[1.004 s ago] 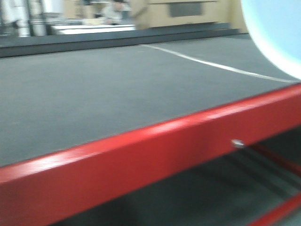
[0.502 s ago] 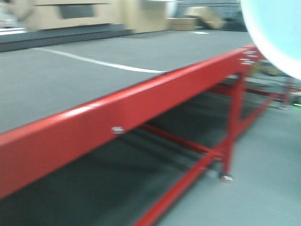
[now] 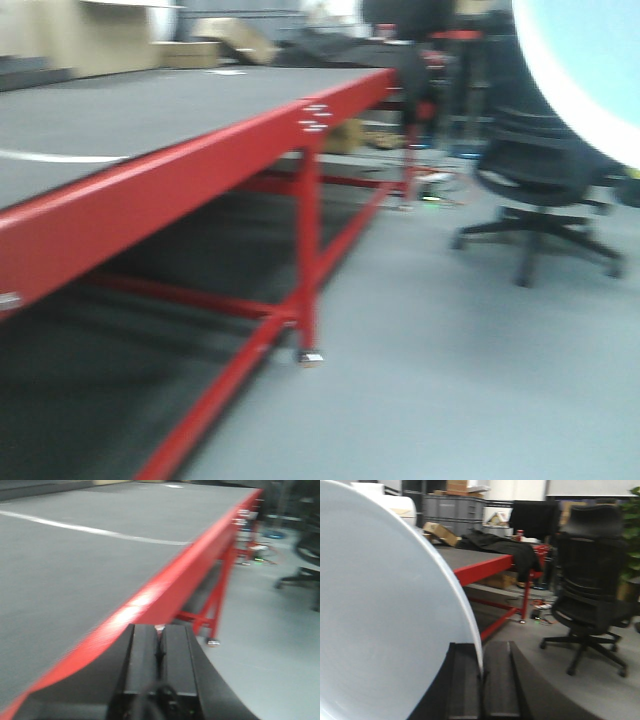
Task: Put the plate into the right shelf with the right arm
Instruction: 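Drive the base past the red table holding the plate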
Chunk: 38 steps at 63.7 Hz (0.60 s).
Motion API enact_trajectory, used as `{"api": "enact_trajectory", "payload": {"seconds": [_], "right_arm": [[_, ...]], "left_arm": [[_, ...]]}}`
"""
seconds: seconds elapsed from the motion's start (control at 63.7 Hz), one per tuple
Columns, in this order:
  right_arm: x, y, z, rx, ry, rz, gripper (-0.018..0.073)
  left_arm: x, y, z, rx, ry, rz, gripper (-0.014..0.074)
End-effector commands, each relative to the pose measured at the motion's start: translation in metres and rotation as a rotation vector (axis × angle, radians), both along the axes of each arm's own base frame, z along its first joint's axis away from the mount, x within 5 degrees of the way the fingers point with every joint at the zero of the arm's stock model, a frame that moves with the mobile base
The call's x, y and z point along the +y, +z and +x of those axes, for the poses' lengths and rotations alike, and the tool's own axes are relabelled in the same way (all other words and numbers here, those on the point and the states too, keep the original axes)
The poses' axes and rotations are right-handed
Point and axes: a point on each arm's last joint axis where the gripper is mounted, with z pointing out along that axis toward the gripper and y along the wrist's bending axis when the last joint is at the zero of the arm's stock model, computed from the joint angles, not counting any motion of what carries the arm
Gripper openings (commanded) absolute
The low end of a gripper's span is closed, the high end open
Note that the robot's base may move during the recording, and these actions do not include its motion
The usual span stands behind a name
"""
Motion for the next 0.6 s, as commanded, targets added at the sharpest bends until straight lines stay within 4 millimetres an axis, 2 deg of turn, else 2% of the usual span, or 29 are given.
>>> {"api": "enact_trajectory", "payload": {"seconds": [0.0, 0.581], "right_arm": [[0.0, 0.0179, -0.0023, -0.11, 0.004, 0.011, 0.0054], [0.0, 0.0179, -0.0023, -0.11, 0.004, 0.011, 0.0054]], "left_arm": [[0.0001, 0.0052, 0.0005, -0.08, -0.001, -0.002, -0.0047], [0.0001, 0.0052, 0.0005, -0.08, -0.001, -0.002, -0.0047]]}}
